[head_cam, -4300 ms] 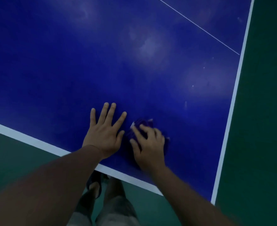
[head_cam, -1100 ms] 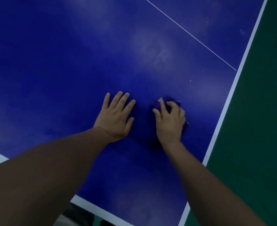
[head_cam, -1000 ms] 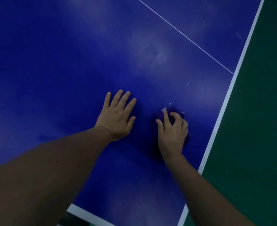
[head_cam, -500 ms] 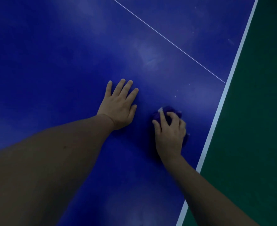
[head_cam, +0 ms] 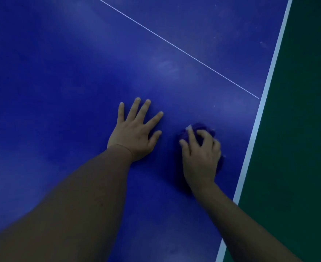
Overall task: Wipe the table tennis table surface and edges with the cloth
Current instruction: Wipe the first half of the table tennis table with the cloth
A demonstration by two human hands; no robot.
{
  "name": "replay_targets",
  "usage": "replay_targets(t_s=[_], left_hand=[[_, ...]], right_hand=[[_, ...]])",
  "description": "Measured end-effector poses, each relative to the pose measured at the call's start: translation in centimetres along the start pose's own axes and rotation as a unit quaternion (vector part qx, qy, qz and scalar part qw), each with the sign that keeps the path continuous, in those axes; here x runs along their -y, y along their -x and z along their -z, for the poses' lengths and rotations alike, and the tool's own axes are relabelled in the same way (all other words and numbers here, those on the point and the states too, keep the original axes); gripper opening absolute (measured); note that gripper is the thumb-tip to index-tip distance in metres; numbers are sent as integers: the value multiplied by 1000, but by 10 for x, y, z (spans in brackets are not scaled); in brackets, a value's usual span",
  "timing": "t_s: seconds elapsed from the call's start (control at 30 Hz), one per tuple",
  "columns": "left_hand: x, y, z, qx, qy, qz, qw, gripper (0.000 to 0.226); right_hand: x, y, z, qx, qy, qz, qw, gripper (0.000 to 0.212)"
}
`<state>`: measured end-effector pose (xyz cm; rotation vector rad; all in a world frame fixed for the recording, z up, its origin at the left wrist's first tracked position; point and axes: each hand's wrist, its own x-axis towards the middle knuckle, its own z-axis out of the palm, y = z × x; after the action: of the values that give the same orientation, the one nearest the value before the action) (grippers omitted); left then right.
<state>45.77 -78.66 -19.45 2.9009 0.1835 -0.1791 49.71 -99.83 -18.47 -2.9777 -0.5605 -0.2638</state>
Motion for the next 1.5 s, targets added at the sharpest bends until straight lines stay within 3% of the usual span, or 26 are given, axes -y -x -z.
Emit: replay_targets(t_s=[0.2,0.27,0.47,0.53,0.6,0.7,0.83,0.93,1.1,1.27,1.37,1.5], left_hand=[[-1,-1,-1,-5,8,6,1000,61],[-2,0,-1,-6,8,10,1000,60],[-2,-3,0,7,6,3,1000,60],[-2,-3,1,21,9,9,1000,59],[-1,-4,4,22,7,13,1000,58],[-7,-21,12,-17,5,-8,1000,54],[-33,-65,11,-28,22,2,999,63],[-45,-79,-2,-16,24,24,999,66],[-44,-83,-8,-24,8,30,999,67],[-45,-81,-5,-17,3,32,999,66],[-46,-81,-5,-21,8,30,999,66],[-47,-82,-3,-16,9,28,999,73]], right_hand=[[37,-27,-13,-4,-29,107,994,50],[25,-60,-14,3,-23,81,996,50],[-24,-81,-10,49,-12,-151,987,50],[-14,-60,-6,43,-20,-137,990,49],[5,-49,-7,37,-36,-64,997,47],[18,-82,-14,44,-41,7,998,48],[-12,-133,-21,40,-20,-87,995,49],[-32,-119,-19,31,-6,-143,989,51],[-11,-93,-21,20,-32,-88,995,55],[1,-183,-34,37,-24,-47,998,47],[-33,-204,-35,30,-9,-132,991,47],[-54,-154,-27,6,-15,-217,976,48]])
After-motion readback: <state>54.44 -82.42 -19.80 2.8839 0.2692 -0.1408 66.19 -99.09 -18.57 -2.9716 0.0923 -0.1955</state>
